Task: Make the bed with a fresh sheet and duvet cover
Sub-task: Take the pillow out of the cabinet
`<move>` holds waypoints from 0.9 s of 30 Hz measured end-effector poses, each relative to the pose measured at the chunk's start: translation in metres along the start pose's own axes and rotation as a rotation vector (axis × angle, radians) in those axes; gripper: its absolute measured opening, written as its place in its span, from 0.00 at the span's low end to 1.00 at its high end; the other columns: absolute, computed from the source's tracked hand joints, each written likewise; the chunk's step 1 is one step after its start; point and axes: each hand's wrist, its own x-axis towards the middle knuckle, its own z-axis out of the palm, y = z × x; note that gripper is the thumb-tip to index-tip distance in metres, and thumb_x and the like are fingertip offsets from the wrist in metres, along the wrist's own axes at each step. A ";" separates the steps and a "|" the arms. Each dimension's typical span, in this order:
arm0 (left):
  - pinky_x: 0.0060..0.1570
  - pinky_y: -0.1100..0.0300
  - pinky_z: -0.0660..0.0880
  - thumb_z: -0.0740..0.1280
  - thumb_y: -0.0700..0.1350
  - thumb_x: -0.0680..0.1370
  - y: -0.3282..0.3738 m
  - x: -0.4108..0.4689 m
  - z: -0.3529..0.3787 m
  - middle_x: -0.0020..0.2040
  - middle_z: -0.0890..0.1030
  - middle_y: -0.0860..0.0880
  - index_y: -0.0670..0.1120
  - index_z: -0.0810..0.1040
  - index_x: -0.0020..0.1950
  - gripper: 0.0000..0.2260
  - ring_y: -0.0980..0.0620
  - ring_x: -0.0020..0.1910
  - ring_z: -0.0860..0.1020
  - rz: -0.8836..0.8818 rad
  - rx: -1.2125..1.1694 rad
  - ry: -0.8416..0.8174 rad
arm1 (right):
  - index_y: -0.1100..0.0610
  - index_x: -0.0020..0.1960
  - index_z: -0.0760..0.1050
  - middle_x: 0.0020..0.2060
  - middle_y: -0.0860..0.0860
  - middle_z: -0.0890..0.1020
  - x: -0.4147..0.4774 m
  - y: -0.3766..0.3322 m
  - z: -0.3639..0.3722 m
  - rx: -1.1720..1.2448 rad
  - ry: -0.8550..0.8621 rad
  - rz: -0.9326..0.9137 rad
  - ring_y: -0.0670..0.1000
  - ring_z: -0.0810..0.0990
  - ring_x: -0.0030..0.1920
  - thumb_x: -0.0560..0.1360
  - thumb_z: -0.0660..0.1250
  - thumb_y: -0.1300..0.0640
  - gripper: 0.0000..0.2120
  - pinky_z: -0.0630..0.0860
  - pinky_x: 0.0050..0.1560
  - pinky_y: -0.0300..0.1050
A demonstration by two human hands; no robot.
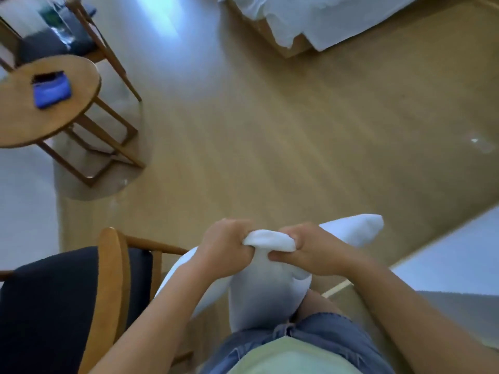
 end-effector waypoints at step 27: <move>0.44 0.50 0.70 0.59 0.40 0.78 -0.187 0.589 -0.268 0.47 0.77 0.46 0.43 0.69 0.52 0.04 0.43 0.45 0.75 -0.343 -0.260 0.270 | 0.52 0.30 0.68 0.23 0.42 0.69 0.525 -0.047 -0.451 -0.100 0.196 0.065 0.43 0.65 0.26 0.72 0.69 0.53 0.15 0.62 0.30 0.39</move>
